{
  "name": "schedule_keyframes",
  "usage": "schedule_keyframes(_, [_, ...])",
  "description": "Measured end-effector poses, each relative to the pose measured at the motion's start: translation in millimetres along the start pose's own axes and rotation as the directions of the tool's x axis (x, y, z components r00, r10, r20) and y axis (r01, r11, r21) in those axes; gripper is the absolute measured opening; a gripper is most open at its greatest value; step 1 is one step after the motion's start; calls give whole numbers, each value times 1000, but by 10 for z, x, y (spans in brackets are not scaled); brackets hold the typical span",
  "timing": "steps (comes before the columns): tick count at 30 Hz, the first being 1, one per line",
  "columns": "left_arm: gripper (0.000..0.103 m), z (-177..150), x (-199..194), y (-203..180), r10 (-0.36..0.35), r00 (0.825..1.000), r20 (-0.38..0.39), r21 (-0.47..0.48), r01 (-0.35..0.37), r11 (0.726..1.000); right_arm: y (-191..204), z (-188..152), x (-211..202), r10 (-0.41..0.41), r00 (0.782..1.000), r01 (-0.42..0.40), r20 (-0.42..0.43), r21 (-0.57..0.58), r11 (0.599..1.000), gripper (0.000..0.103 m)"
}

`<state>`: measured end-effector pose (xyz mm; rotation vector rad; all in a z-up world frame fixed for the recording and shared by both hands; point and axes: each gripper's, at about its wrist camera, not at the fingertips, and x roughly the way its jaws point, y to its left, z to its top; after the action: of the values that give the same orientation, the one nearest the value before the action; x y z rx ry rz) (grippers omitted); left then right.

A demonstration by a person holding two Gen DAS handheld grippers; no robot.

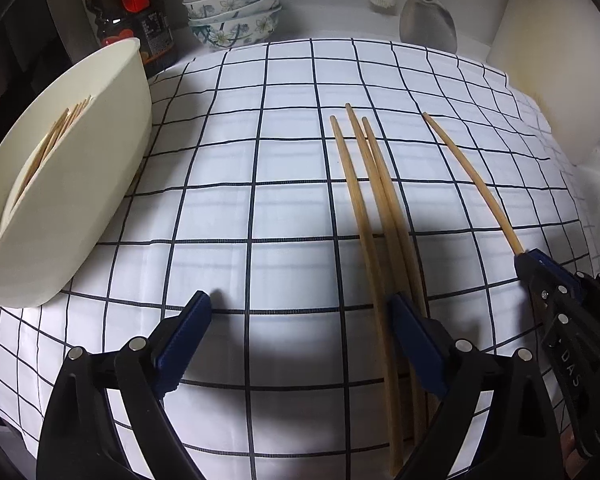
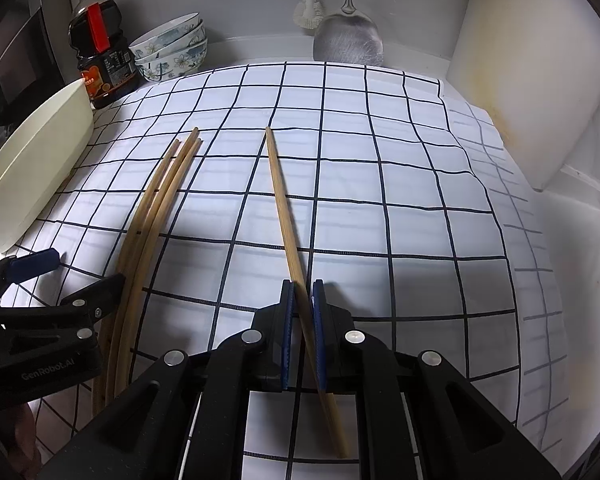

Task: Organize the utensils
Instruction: 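Lift the chopstick upright with the right gripper off the cloth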

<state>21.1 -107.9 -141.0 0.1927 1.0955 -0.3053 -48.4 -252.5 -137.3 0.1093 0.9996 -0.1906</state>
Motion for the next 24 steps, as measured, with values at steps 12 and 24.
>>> schedule_keyframes(12, [87, 86, 55, 16, 14, 999, 46, -31, -12, 999, 22, 90, 58, 28, 1000, -29, -10, -50, 998, 38])
schedule_keyframes(24, [54, 153, 32, -71, -9, 997, 77, -2, 10, 1000, 81, 179, 133, 48, 999, -47, 10, -77, 996, 36])
